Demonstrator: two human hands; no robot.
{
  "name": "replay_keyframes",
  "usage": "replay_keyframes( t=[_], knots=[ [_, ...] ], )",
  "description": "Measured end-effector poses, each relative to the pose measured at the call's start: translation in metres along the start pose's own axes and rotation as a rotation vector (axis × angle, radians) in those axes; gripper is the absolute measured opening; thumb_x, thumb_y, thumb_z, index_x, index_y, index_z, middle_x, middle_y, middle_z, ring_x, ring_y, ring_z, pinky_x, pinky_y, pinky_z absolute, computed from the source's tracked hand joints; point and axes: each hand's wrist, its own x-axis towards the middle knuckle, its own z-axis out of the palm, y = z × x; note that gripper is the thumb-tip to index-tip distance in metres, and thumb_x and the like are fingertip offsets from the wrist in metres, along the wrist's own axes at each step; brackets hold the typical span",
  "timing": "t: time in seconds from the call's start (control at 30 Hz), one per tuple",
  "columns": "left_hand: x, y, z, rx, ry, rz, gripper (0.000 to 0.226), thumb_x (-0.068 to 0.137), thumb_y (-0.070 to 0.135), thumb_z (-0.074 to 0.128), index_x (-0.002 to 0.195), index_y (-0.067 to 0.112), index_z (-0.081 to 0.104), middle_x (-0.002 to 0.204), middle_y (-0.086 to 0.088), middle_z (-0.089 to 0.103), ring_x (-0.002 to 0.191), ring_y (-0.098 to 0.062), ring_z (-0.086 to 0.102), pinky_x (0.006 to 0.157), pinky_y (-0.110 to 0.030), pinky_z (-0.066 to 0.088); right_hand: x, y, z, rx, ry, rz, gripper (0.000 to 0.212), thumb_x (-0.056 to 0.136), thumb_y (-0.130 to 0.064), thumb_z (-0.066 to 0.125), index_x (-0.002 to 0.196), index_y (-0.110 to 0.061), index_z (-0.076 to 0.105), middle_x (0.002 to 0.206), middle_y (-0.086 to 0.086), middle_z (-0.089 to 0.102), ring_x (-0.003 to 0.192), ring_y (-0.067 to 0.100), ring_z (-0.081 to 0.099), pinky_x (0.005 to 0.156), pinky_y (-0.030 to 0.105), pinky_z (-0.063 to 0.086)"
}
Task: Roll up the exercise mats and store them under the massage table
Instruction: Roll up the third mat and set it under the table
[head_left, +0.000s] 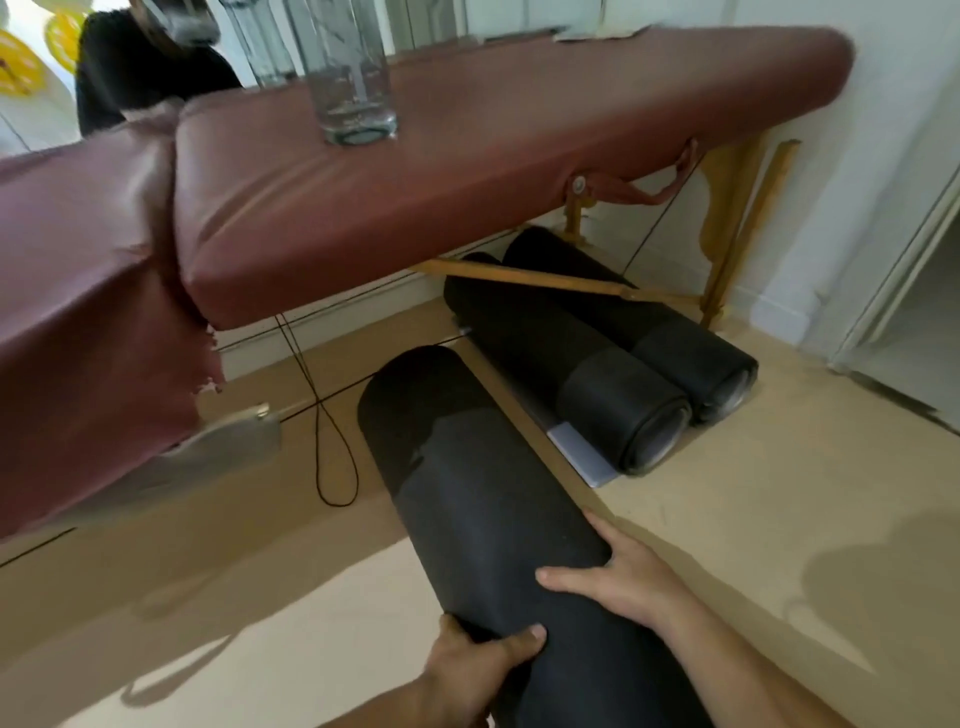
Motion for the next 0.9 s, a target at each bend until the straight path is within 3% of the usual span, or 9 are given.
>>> replay_keyframes(
  t=[0.17,0.27,0.33,0.4,0.47,0.6,0.73,0.8,0.9],
  knots=[
    [-0.005,0.034,-0.018,0.365,-0.031,-0.017,0.135,0.041,0.091,0.087,0.154,0.026,0.05,0.144,0.01,0.067,0.13,-0.011,0.066,0.11,-0.028,0.054,0.012,-0.004,-0.001,0.004,-0.02,0.01,0.148,0.036,-0.074,0.098,0.164,-0.044,0.029,0.155,-0.008,0.047,0.137,0.019,0.052,0.115,0.039,0.046],
    [-0.011,0.068,-0.035,0.447,-0.001,-0.027,0.107,0.062,0.081,0.088,0.149,0.025,0.057,0.132,0.012,0.066,0.12,-0.014,0.065,0.103,-0.025,0.054,0.004,-0.022,0.003,-0.288,0.042,-0.112,0.125,0.05,-0.076,0.087,0.156,-0.065,0.02,0.165,-0.005,0.027,0.146,0.022,0.043,0.115,0.039,0.044],
    [-0.002,0.079,-0.042,0.363,0.007,0.052,0.13,0.056,0.068,0.099,0.162,0.024,0.038,0.143,0.013,0.062,0.131,-0.015,0.062,0.111,-0.03,0.054,0.0,-0.043,0.01,-0.487,0.051,-0.277,0.109,0.061,-0.068,0.078,0.146,-0.079,0.01,0.172,-0.008,0.009,0.154,0.025,0.031,0.117,0.039,0.042],
    [0.002,0.088,-0.043,0.233,-0.018,0.107,0.161,0.05,0.067,0.102,0.171,0.039,-0.002,0.167,0.011,0.042,0.151,-0.019,0.047,0.121,-0.039,0.048,0.001,-0.06,0.023,-0.561,0.02,-0.334,0.099,0.072,-0.066,0.07,0.146,-0.08,0.007,0.175,-0.009,0.003,0.158,0.027,0.021,0.121,0.044,0.036],
    [0.008,0.098,-0.042,0.255,0.003,0.152,0.16,0.048,0.081,0.094,0.163,0.057,-0.014,0.178,0.009,0.018,0.159,-0.023,0.035,0.124,-0.044,0.044,0.004,-0.069,0.035,-0.646,0.026,-0.312,0.089,0.083,-0.073,0.06,0.151,-0.075,0.002,0.177,-0.005,0.0,0.161,0.03,0.015,0.124,0.048,0.031],
    [0.011,0.096,-0.042,0.554,0.001,0.17,0.146,0.061,0.088,0.08,0.164,0.055,-0.018,0.175,0.002,0.018,0.157,-0.025,0.039,0.123,-0.036,0.043,0.013,-0.064,0.032,-0.752,0.089,-0.265,0.079,0.09,-0.08,0.049,0.156,-0.068,0.008,0.174,0.004,0.013,0.154,0.034,0.029,0.12,0.047,0.036],
    [0.003,0.085,-0.035,0.699,-0.154,0.107,0.144,0.066,0.082,0.081,0.163,0.054,-0.021,0.171,0.006,0.023,0.158,-0.02,0.034,0.124,-0.031,0.038,0.022,-0.071,0.029,-0.992,0.118,-0.202,0.089,0.087,-0.091,0.035,0.16,-0.06,-0.004,0.154,0.017,0.039,0.127,0.034,0.057,0.097,0.042,0.053],
    [0.009,0.095,-0.034,0.83,-0.132,0.114,0.123,0.08,0.082,0.071,0.167,0.053,-0.011,0.169,0.003,0.027,0.156,-0.022,0.038,0.123,-0.032,0.04,0.03,-0.072,0.028,-1.027,0.109,-0.12,0.092,0.084,-0.094,0.033,0.16,-0.06,-0.006,0.151,0.02,0.04,0.124,0.035,0.059,0.093,0.042,0.054],
    [0.028,0.131,-0.038,1.083,0.015,0.283,0.074,0.098,0.075,0.053,0.162,0.056,0.021,0.174,-0.005,0.021,0.153,-0.032,0.041,0.12,-0.044,0.048,0.049,-0.076,0.018,-0.971,0.079,0.006,0.097,0.077,-0.097,0.036,0.159,-0.062,0.0,0.155,0.019,0.037,0.133,0.038,0.052,0.102,0.048,0.05]
  ],
)
